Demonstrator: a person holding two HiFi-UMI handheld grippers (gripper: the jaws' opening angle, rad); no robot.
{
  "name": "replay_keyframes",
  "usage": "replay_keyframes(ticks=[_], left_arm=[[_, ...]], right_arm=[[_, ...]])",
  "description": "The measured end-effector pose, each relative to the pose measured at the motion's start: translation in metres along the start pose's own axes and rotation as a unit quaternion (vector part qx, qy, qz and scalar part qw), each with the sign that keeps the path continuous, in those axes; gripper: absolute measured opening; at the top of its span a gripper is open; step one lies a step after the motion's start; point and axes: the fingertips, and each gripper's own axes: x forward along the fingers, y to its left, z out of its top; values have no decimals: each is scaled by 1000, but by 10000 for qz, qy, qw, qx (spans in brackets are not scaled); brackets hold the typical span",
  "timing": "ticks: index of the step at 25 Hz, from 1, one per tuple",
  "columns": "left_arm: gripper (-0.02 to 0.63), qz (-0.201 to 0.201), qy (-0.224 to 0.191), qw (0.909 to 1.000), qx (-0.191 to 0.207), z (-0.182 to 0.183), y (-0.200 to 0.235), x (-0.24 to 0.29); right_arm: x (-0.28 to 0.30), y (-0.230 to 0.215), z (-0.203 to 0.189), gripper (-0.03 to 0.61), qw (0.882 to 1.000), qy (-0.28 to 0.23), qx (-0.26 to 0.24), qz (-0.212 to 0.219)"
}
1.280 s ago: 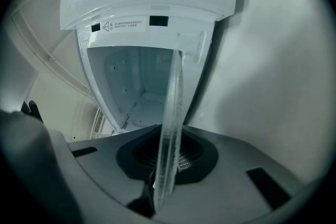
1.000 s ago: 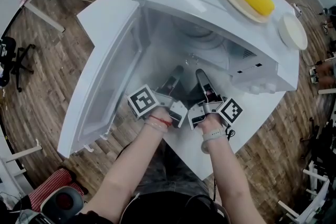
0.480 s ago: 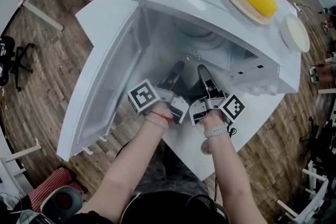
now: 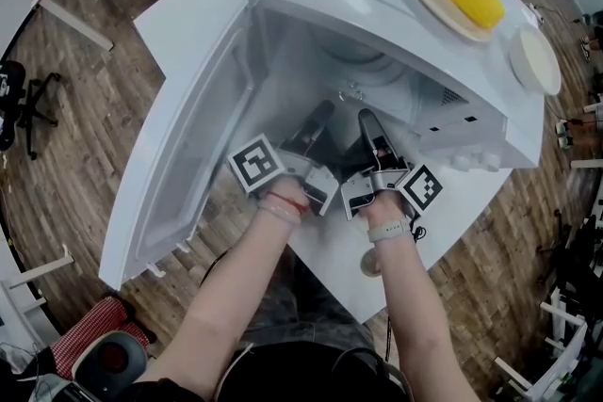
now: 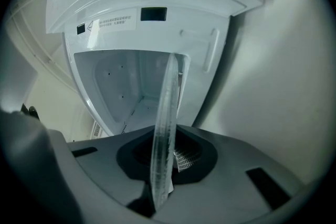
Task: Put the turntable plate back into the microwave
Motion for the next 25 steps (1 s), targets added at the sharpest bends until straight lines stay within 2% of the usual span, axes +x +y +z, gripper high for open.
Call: replay_keyframes(ticks=[5, 8, 11, 17, 19, 25], left_arm=[[32, 47, 0, 10000, -34, 4, -1, 1], [32, 79, 181, 9997, 147, -2, 0, -4], [32, 180, 367, 9986, 324, -13, 2, -14], [32, 222, 402, 9988, 141, -21, 8, -21], [32, 197, 379, 9990, 88, -22, 6, -20], [32, 114, 331, 9994, -15, -22, 4, -19]], right_arm=[[4, -2, 0, 46, 9999, 9, 152, -37], [4, -3, 2, 40, 9991, -67, 412, -17], [2, -2, 3, 40, 9991, -78, 429, -3], [6, -5, 5, 40, 9991, -78, 426, 5], [6, -4, 4, 40, 9994, -68, 343, -18], [5, 1, 0, 44, 9992, 132, -325, -194]])
